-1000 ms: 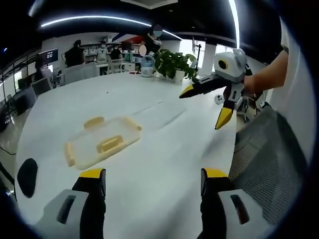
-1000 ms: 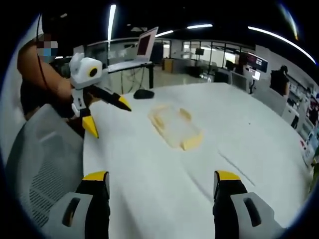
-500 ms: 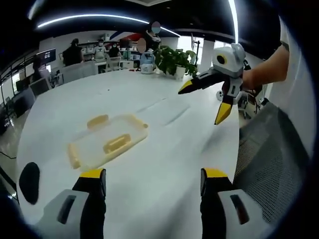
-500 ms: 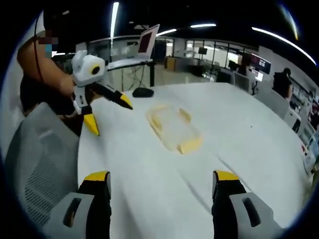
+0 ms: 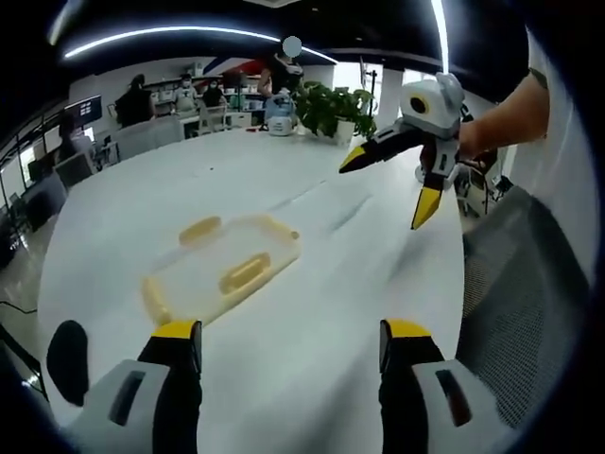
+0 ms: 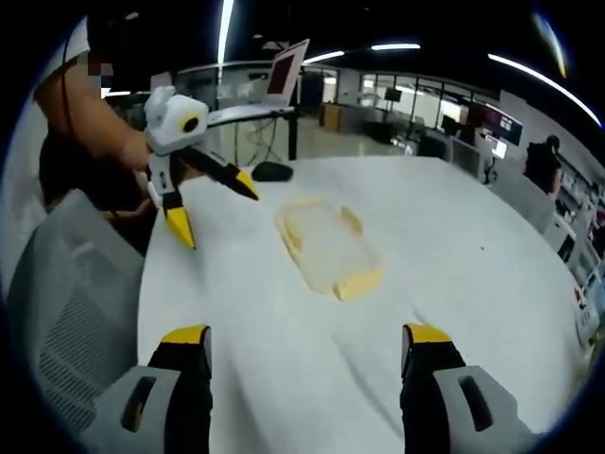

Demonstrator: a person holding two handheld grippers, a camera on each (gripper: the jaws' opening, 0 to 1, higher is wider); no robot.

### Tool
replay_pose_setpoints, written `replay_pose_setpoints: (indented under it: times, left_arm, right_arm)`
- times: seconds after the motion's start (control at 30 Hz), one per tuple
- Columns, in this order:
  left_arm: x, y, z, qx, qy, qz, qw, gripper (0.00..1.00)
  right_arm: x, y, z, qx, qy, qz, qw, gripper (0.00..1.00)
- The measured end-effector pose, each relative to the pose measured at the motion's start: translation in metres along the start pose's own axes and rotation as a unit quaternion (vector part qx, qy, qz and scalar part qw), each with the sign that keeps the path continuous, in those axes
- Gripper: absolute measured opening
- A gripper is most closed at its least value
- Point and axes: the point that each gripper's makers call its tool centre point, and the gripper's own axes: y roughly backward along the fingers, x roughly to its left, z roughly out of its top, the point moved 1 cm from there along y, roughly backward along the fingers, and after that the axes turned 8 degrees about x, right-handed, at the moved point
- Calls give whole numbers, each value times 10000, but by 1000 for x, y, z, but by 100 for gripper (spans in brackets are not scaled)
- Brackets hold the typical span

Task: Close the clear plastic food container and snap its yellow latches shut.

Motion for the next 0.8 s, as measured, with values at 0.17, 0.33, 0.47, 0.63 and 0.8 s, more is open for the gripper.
replay_pose_setpoints:
  times: [0.17, 0.33, 0.47, 0.63, 0.8]
  left_arm:
    - [8, 0, -1, 22, -5, 32, 10000, 78]
    - [17, -1, -3, 66, -37, 56, 10000, 78]
    - [21, -2, -3, 94, -74, 51, 9999, 77]
    - [29, -4, -4, 122, -128, 57, 9998, 77]
    - [35, -5, -5, 162, -191, 53, 9997, 76]
  right_arm:
    - [0, -8, 2, 54, 59, 50, 10000, 83]
    - [-4, -14, 7, 59, 65, 64, 9999, 82]
    - [-6, -19, 9, 88, 109, 82, 9999, 82]
    - [-8, -23, 11, 130, 165, 113, 9997, 82]
    - [-12, -25, 13, 136, 166, 121, 9997, 81]
